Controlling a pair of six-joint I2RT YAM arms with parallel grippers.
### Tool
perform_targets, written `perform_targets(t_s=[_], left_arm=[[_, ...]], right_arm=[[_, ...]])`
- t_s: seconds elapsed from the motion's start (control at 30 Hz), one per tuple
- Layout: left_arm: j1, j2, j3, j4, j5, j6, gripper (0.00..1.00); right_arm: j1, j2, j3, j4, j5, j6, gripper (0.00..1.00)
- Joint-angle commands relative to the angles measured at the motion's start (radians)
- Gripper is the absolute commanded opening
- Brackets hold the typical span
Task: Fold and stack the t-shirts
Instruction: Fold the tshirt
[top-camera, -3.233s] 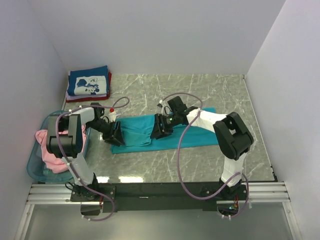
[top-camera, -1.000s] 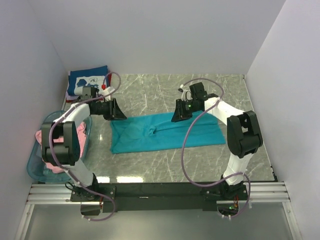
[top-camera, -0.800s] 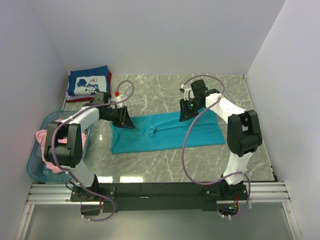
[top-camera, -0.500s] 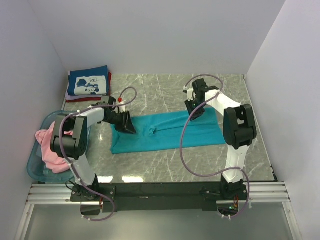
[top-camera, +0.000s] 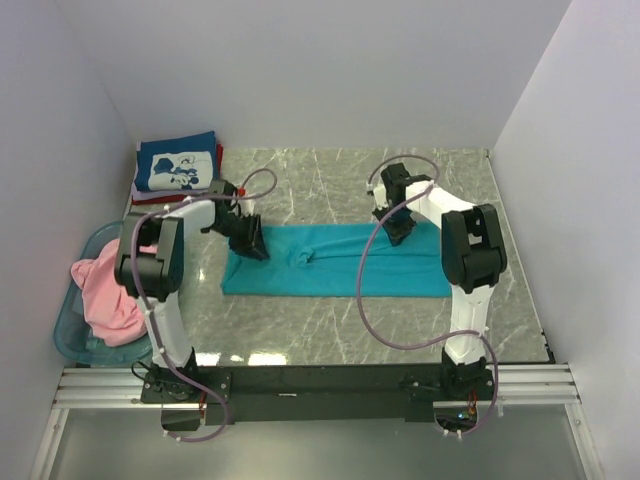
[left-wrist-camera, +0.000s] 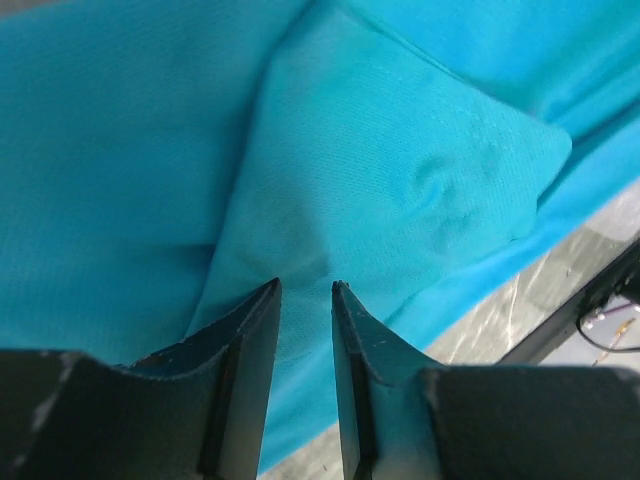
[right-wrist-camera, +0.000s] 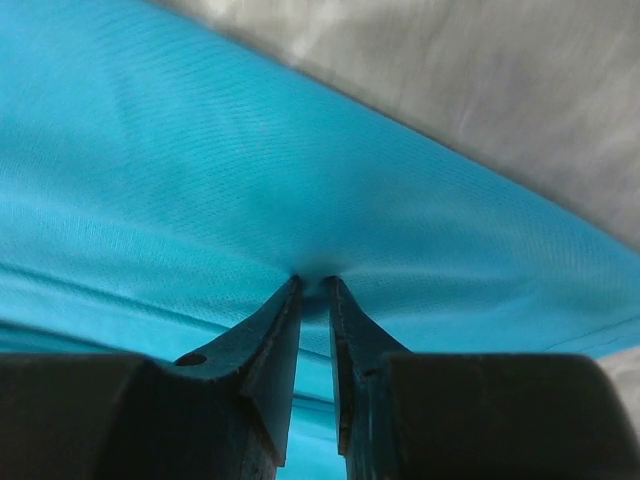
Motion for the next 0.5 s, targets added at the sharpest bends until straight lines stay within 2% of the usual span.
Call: perform_targets(t_s=[0.0,0.07,0.1,0.13,0.17,0.2,0.27,0.3,0.37,0.47], left_arm=[[0.004,0.136,0.175,-0.036,-0.162,0.087,0.35],[0.003,0.241,0.296,-0.062,-0.202,0.111,0.35],[0.003,0.278,0.444,-0.082,-0.208,0.130,0.35],[0.003,0.318,0.529,-0.120,-0.199,0.131,0.35],[0.003,0.385,0.615,-0.143,-0.186,0.167,0.35],[0.003,0.409,0.772,-0.157,-0.173,0.184,0.37],[0.003,0.423,0.881,-0.147,-0.129,0.180,0.39],[0.003,0.409,0.927,-0.138,-0.106,0.168,0.40],[0.003,0.324,0.905,-0.069,-0.083,0.149,0.41],[0.000,0.172,0.698,0.025,-0.090,0.079,0.43]], right_arm=[[0.004,-0.035,-0.109,-0.111,0.029,-0.044,0.25],[0.024,-0.084,-0.175,-0.154,-0.039,-0.053,0.25],[0.063,-0.107,-0.201,-0.174,-0.081,-0.063,0.24],[0.092,-0.133,-0.254,-0.196,-0.136,-0.072,0.25],[0.120,-0.203,-0.276,-0.222,-0.296,-0.098,0.25],[0.146,-0.242,-0.299,-0.271,-0.370,-0.112,0.26],[0.196,-0.343,-0.292,-0.291,-0.515,-0.107,0.28],[0.193,-0.360,-0.274,-0.305,-0.532,-0.100,0.28],[0.162,-0.374,-0.192,-0.316,-0.515,-0.084,0.28],[0.133,-0.363,-0.148,-0.276,-0.402,-0.077,0.28]])
